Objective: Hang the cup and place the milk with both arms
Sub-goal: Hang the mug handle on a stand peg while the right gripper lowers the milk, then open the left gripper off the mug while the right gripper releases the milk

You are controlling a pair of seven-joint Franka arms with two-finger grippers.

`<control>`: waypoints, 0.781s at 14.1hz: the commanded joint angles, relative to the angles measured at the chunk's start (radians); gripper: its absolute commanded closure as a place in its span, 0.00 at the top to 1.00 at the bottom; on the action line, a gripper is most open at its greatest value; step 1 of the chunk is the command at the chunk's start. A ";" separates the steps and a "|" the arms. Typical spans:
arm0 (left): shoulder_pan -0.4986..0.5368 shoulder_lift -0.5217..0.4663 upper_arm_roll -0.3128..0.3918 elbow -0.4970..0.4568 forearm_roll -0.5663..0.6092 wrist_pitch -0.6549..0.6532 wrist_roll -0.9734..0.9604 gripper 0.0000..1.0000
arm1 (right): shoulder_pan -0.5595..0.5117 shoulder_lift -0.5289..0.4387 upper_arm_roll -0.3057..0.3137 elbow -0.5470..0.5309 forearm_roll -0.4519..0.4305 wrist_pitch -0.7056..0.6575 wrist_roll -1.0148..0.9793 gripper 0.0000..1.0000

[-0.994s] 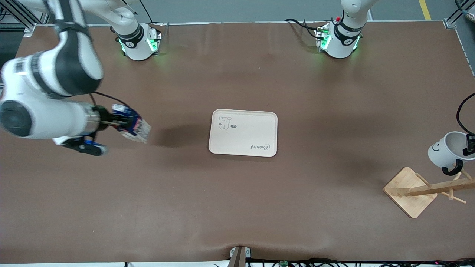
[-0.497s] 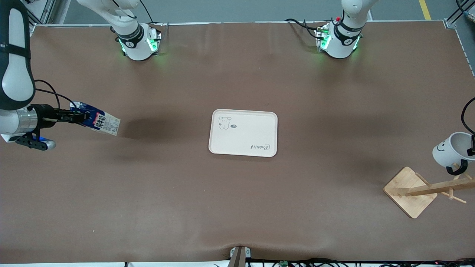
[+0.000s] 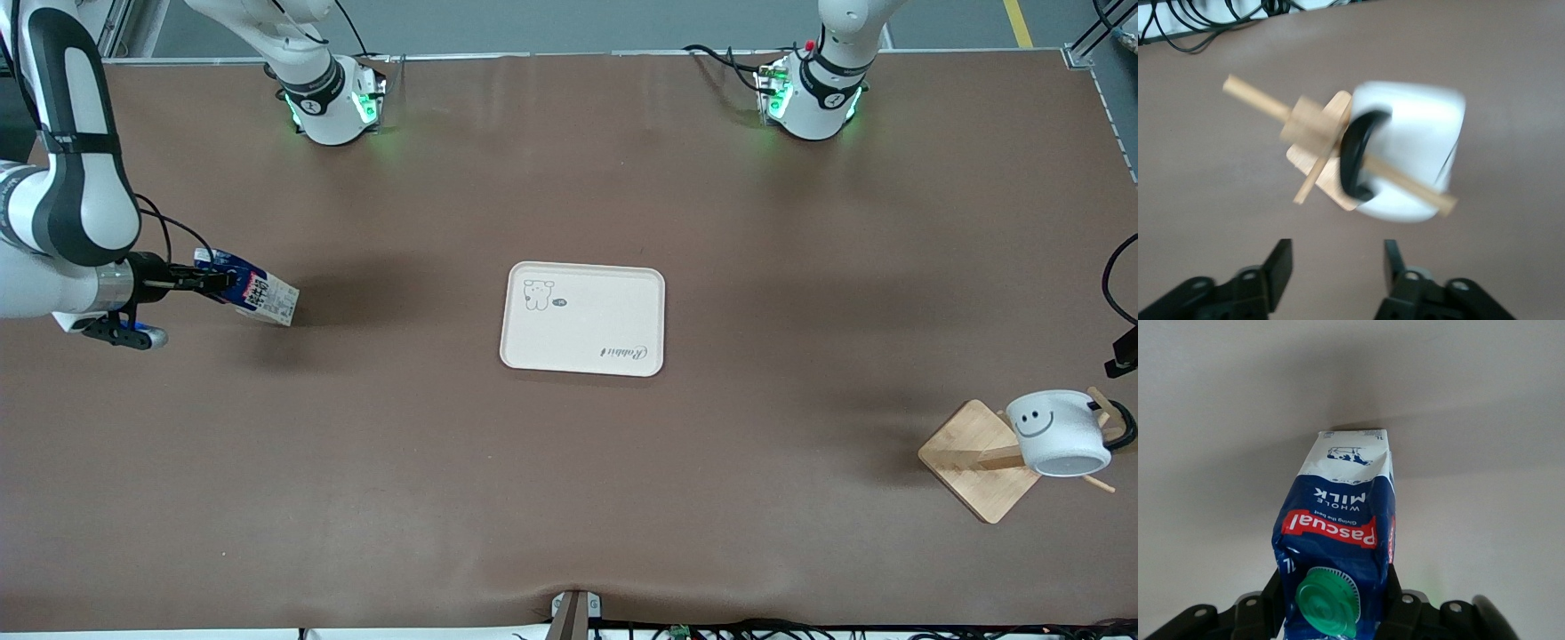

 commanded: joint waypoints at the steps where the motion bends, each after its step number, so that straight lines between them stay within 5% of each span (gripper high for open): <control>1: 0.003 -0.056 -0.029 -0.006 -0.010 -0.034 -0.066 1.00 | -0.042 -0.041 0.022 -0.070 -0.030 0.044 -0.044 0.00; 2: 0.003 -0.073 -0.044 -0.006 -0.010 -0.060 -0.086 1.00 | -0.042 -0.044 0.022 -0.100 -0.032 0.074 -0.044 0.01; 5: 0.004 -0.130 -0.078 -0.008 -0.010 -0.132 -0.190 1.00 | -0.042 -0.041 0.023 -0.095 -0.030 0.072 -0.043 0.83; 6: 0.004 -0.145 -0.095 -0.009 -0.010 -0.155 -0.222 1.00 | -0.044 -0.040 0.025 -0.085 -0.029 0.056 -0.043 1.00; 11: 0.006 -0.221 -0.161 -0.008 -0.014 -0.293 -0.365 1.00 | -0.022 -0.037 0.030 0.073 -0.026 -0.102 -0.043 1.00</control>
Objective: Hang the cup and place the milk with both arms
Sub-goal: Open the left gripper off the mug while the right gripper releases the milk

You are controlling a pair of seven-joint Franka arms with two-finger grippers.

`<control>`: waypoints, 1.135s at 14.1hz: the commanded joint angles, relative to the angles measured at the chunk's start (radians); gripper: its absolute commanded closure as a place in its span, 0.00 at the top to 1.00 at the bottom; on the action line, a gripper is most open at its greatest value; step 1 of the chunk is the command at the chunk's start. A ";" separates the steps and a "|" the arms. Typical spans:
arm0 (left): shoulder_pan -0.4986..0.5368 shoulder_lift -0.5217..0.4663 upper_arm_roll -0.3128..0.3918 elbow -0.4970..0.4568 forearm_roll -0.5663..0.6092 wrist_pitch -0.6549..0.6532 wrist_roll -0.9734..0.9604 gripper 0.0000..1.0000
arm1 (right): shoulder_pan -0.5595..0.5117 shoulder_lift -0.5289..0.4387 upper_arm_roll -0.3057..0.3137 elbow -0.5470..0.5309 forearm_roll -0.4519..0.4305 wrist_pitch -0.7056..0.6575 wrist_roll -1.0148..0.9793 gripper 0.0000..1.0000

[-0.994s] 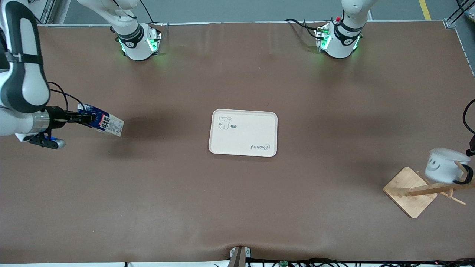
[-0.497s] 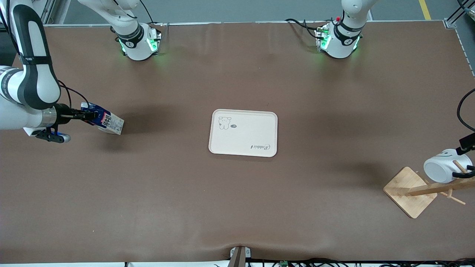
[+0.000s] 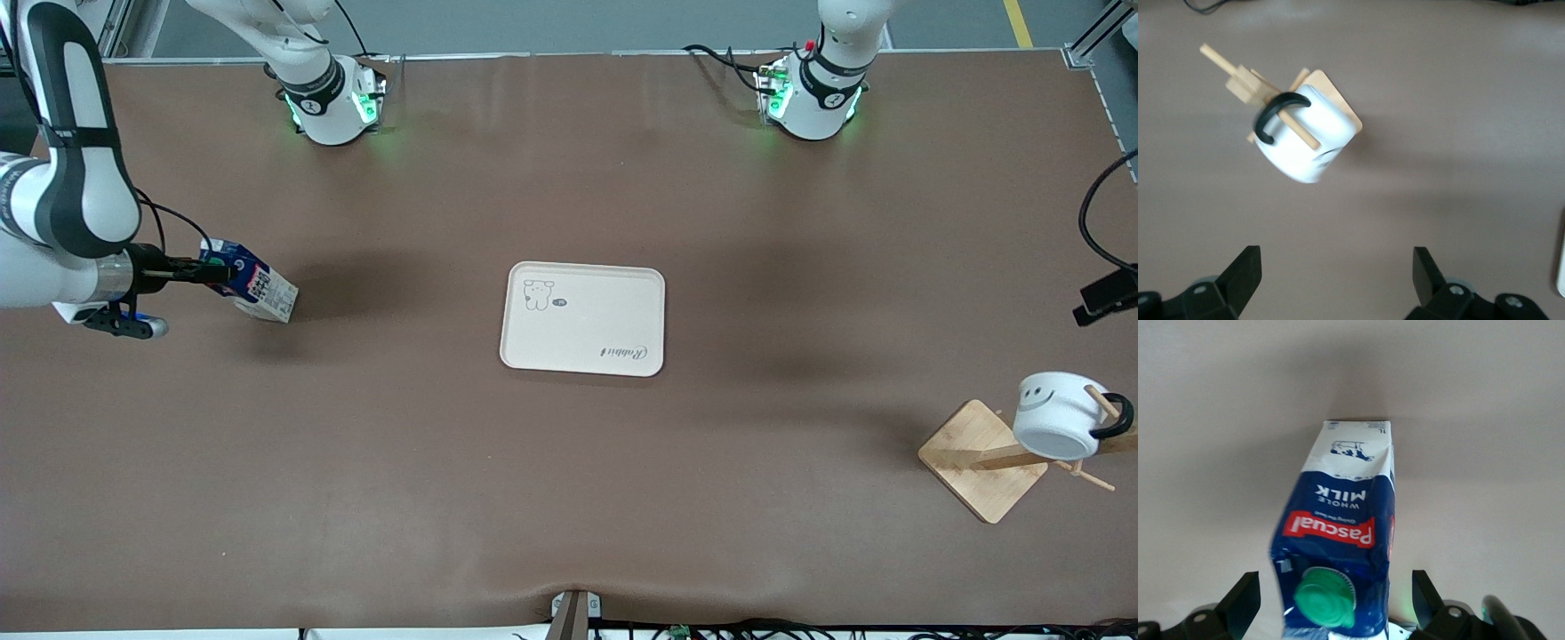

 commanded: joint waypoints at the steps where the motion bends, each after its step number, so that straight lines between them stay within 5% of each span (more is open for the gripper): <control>1: 0.010 -0.050 -0.045 -0.011 -0.013 -0.052 -0.074 1.00 | 0.005 -0.013 0.018 0.099 -0.012 -0.089 -0.007 1.00; 5: 0.010 -0.060 -0.088 -0.008 -0.009 -0.087 -0.076 1.00 | 0.057 -0.010 0.018 0.295 -0.012 -0.153 -0.009 1.00; 9: -0.071 -0.129 -0.049 -0.018 -0.015 -0.133 -0.076 1.00 | 0.057 0.097 0.018 0.614 -0.067 -0.241 -0.004 1.00; 13: -0.465 -0.202 0.365 -0.056 -0.094 -0.179 -0.072 1.00 | 0.051 0.085 0.021 0.698 -0.059 -0.235 -0.006 1.00; 16: -0.568 -0.256 0.459 -0.116 -0.110 -0.180 -0.074 1.00 | 0.059 0.034 0.017 0.692 -0.081 -0.311 -0.009 1.00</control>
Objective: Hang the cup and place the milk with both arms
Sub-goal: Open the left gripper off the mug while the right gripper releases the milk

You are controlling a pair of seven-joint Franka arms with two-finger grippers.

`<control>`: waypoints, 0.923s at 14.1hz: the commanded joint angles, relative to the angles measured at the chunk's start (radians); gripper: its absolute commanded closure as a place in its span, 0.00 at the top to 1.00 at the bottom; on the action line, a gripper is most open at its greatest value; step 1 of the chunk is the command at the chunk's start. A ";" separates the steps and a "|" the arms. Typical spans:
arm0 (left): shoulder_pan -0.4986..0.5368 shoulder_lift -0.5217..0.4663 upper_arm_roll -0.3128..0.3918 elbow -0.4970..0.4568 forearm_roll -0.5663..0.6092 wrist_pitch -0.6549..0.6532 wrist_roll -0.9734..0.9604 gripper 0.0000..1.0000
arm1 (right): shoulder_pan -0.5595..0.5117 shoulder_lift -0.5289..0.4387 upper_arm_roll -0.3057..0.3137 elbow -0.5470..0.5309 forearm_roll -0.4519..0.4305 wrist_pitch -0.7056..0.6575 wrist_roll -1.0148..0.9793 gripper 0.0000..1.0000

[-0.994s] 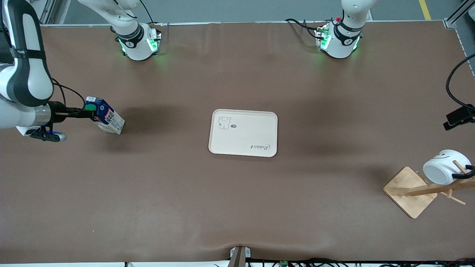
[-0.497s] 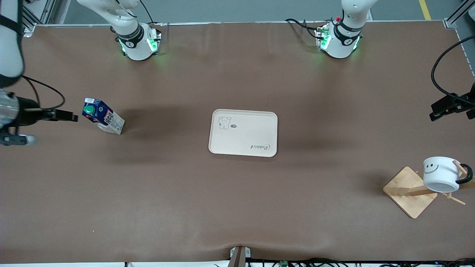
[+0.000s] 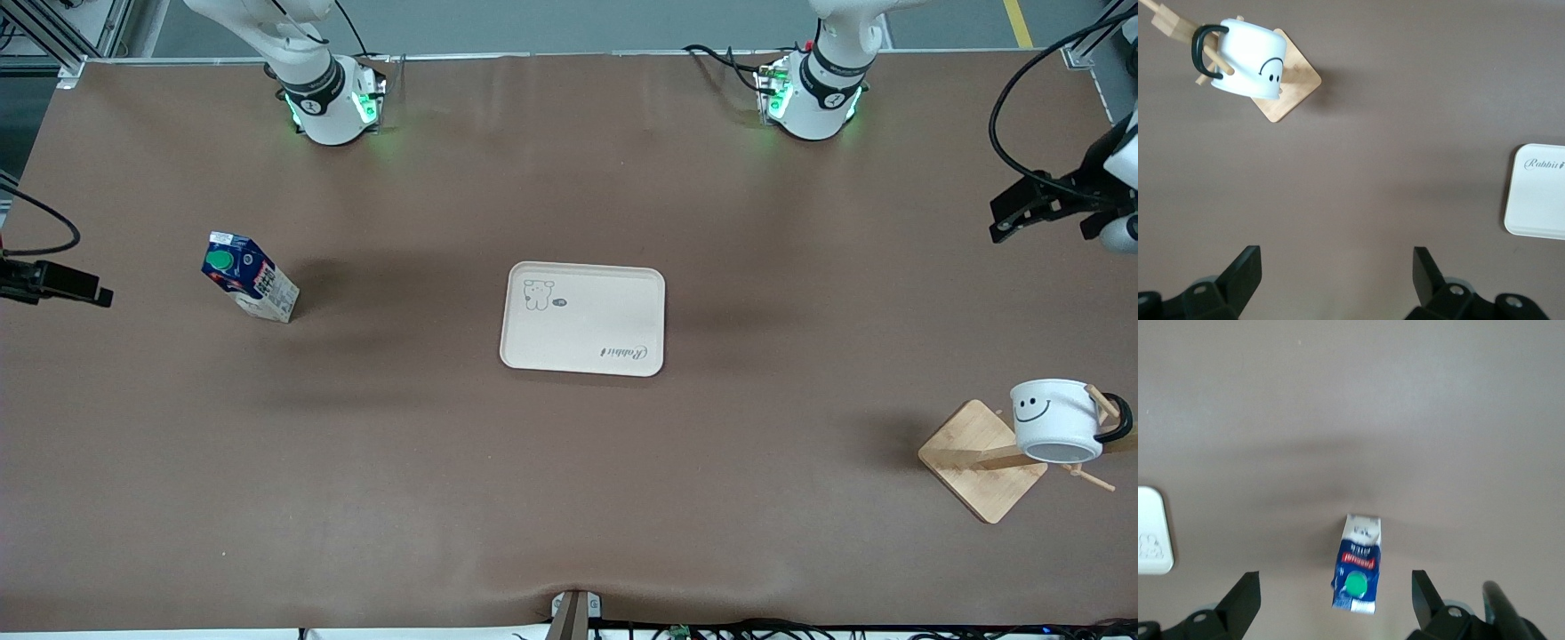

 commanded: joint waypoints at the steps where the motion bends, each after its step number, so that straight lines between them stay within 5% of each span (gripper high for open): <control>1: -0.073 -0.083 0.074 -0.092 -0.022 0.003 -0.003 1.00 | 0.000 -0.030 0.003 0.018 -0.022 -0.046 -0.010 1.00; 8: -0.136 -0.180 0.135 -0.217 -0.045 0.028 0.000 1.00 | 0.026 -0.109 0.003 0.029 -0.041 -0.139 0.005 1.00; 13: -0.129 -0.195 0.132 -0.229 -0.070 0.031 0.008 1.00 | 0.035 -0.264 0.004 -0.205 -0.042 -0.048 0.019 1.00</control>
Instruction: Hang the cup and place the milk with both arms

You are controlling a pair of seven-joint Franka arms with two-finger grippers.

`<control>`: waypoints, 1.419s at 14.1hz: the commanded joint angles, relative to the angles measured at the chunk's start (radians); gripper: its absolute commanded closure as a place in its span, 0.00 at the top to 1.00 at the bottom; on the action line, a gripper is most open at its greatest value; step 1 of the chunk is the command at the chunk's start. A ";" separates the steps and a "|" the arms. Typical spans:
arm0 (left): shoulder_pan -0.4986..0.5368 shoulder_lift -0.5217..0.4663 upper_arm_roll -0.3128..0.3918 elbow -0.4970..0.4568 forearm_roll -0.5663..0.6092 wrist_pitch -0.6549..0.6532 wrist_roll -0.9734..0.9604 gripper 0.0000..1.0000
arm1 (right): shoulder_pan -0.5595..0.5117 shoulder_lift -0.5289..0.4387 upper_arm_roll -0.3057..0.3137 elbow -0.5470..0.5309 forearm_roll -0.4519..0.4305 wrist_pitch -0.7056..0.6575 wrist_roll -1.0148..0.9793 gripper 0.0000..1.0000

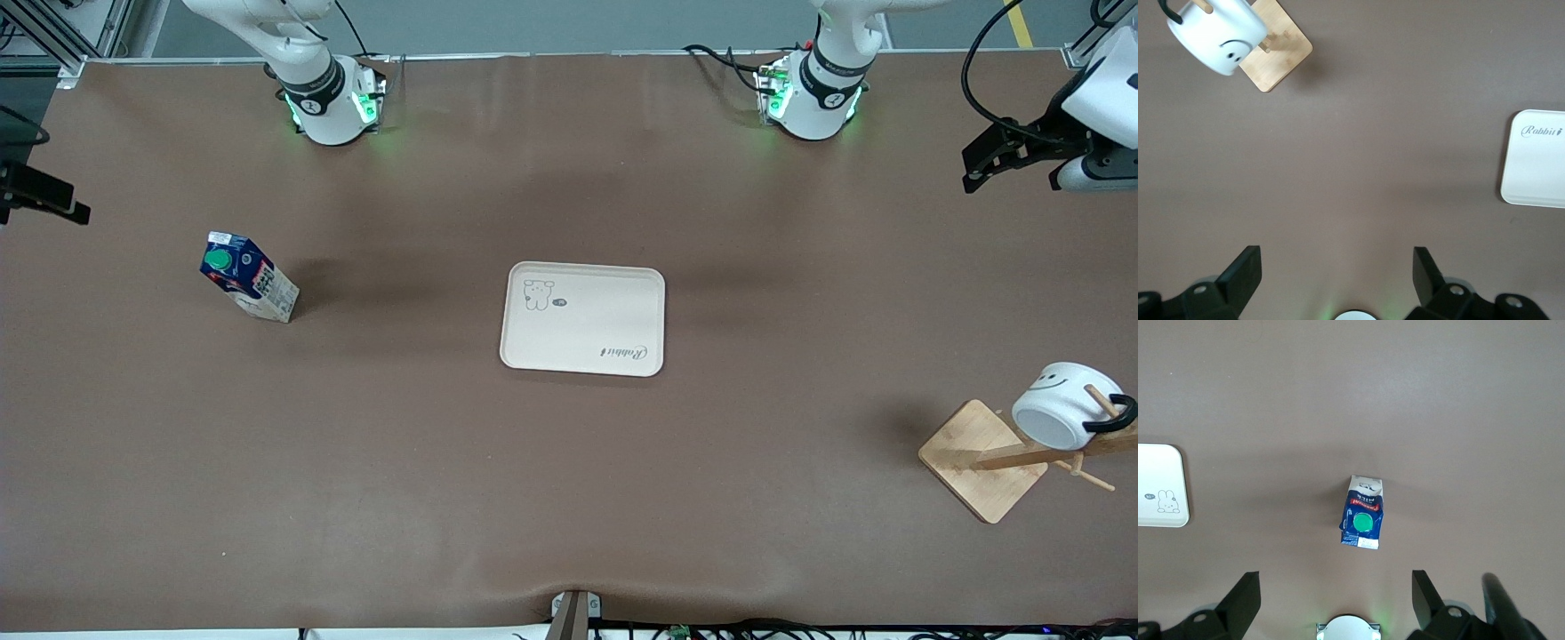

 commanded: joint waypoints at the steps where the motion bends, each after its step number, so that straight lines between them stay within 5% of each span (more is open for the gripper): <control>1: -0.002 -0.012 0.011 -0.008 -0.039 0.014 -0.006 1.00 | -0.001 -0.129 -0.001 -0.225 -0.022 0.111 0.016 1.00; 5: -0.001 -0.002 0.009 -0.005 -0.044 -0.014 -0.006 1.00 | 0.029 -0.156 0.006 -0.288 -0.022 0.081 0.019 1.00; 20: 0.002 0.053 0.009 0.090 -0.032 -0.029 -0.006 1.00 | 0.028 -0.153 0.002 -0.239 -0.014 0.151 0.020 1.00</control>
